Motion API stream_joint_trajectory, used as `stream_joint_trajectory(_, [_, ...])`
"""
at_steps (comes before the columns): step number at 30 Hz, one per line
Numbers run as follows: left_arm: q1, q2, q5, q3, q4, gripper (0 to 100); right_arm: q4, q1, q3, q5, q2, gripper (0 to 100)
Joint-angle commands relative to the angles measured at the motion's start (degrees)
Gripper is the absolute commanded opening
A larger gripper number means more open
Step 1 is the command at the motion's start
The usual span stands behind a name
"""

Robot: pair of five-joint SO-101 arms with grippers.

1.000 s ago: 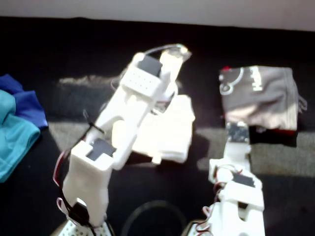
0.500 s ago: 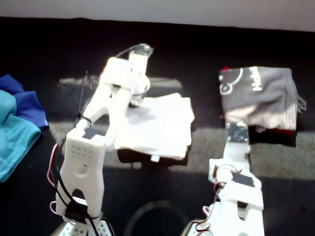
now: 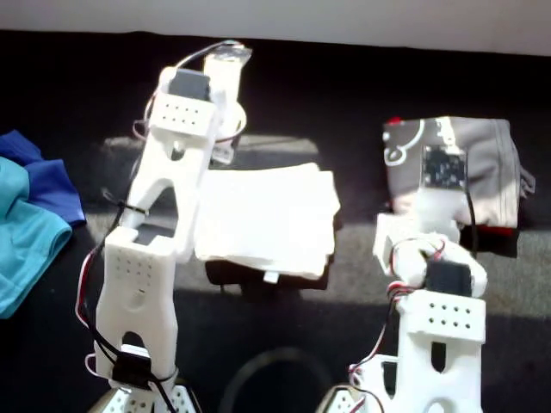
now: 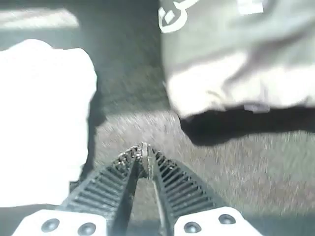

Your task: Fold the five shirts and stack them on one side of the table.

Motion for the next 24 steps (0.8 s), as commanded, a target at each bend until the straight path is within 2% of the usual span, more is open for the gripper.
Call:
stream_joint_trajectory(1, [-2.8,-4.9,0.4,-1.1,2.4,1,0.0,-8.9,-11.3,-0.9,7.2,0.7])
stream_joint_trajectory(5, [-6.5,-11.9,0.4,6.8,2.4,1,-0.4,-12.8,-21.8,-7.1,22.5,0.7])
stream_joint_trajectory(9, [-11.5,-22.0,0.2,24.5,1.8,1,-0.2,-17.1,-33.7,-10.0,37.1,0.7])
stream_joint_trajectory(15, [-15.9,-40.0,0.0,52.6,-11.3,1,-0.2,-24.0,-46.8,-10.8,54.4,0.7])
stream_joint_trajectory(20, [-12.6,-47.3,0.3,70.8,-20.5,1,0.8,-22.4,-51.1,-11.1,64.0,0.7])
stream_joint_trajectory(24, [-11.7,-48.1,0.4,77.1,-24.8,1,3.0,-19.6,-51.0,-10.5,64.9,0.7])
